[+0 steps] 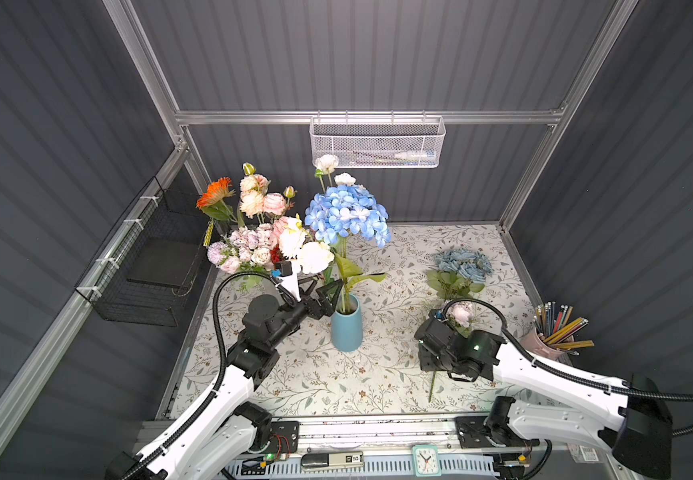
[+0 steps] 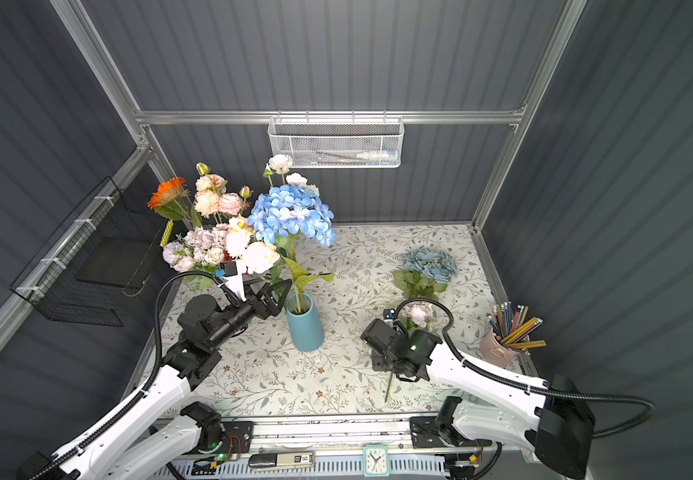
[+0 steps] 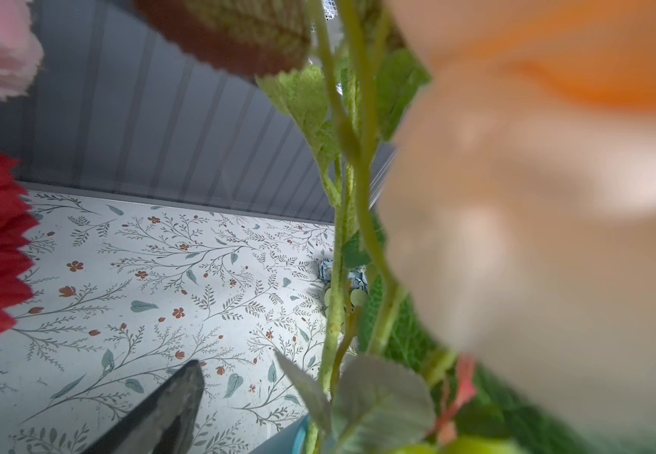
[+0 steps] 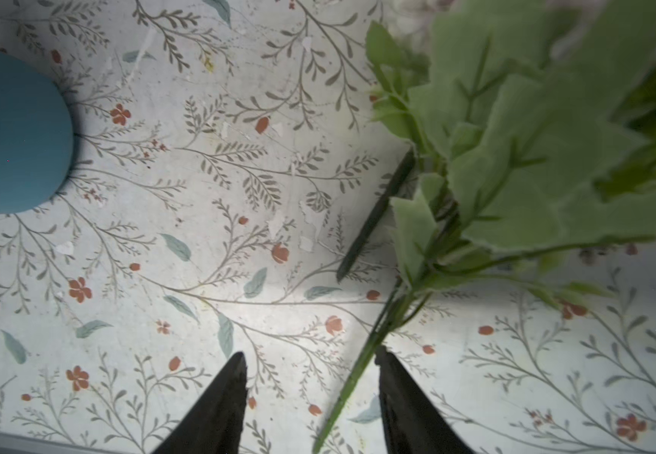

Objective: Arrange the flowers into the vase
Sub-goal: 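Move right gripper to the white and lavender bouquet stem and grasp it, then lift the white and lavender bouquet upward with right gripper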

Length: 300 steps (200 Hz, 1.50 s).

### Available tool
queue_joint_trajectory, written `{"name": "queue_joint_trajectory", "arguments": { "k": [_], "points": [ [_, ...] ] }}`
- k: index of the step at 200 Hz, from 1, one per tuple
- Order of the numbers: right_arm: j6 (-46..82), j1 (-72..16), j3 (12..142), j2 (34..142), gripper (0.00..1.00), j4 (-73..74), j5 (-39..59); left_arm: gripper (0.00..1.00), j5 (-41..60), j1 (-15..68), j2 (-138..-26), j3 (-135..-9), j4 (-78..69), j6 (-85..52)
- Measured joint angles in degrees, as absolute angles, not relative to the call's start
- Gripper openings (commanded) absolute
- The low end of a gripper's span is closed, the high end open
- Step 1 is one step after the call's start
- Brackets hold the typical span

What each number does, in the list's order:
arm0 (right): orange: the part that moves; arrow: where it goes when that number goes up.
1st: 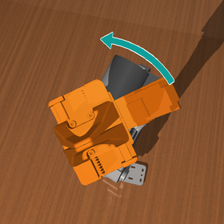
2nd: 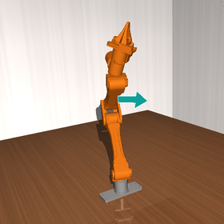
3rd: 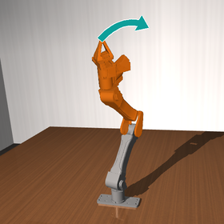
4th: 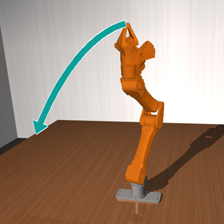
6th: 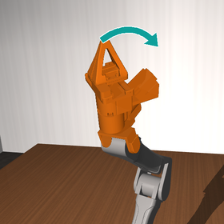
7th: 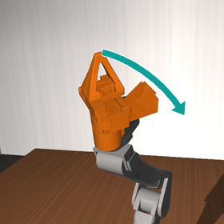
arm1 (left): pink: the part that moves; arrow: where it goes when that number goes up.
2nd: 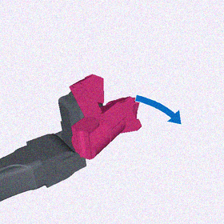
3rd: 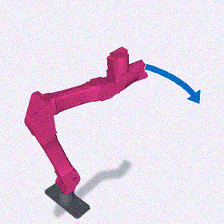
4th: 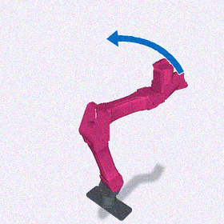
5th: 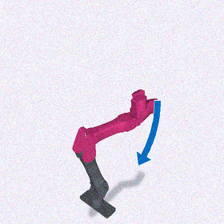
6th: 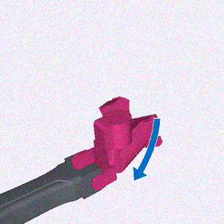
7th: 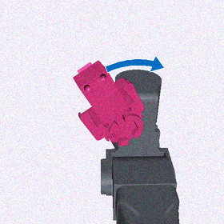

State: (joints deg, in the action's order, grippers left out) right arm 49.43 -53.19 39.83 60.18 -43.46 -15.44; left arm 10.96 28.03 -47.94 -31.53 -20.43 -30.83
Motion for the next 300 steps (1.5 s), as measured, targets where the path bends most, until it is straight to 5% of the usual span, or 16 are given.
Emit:
{"name": "queue_joint_trajectory", "arguments": {
  "k": [70, 114, 147, 300],
  "points": [
    [52.71, -50.33, 33.28, 61.41, 0.47, -38.68, -15.42, 1.00, 10.24, 28.03, -47.83, -31.48, -18.79, -30.65],
    [52.90, -47.31, 29.43, 63.72, 0.30, -32.10, -13.28, 1.00, 9.69, 28.03, -46.92, -31.48, -17.61, -30.65],
    [53.04, -46.19, 28.38, 63.81, 0.00, -29.58, -11.92, 1.00, 9.15, 28.03, -46.54, -31.48, -17.54, -30.65],
    [42.22, -40.56, 33.93, 55.99, 0.00, -22.72, -11.33, 1.00, 6.70, 28.03, -46.61, -31.48, -17.56, -30.70]
  ]
}}
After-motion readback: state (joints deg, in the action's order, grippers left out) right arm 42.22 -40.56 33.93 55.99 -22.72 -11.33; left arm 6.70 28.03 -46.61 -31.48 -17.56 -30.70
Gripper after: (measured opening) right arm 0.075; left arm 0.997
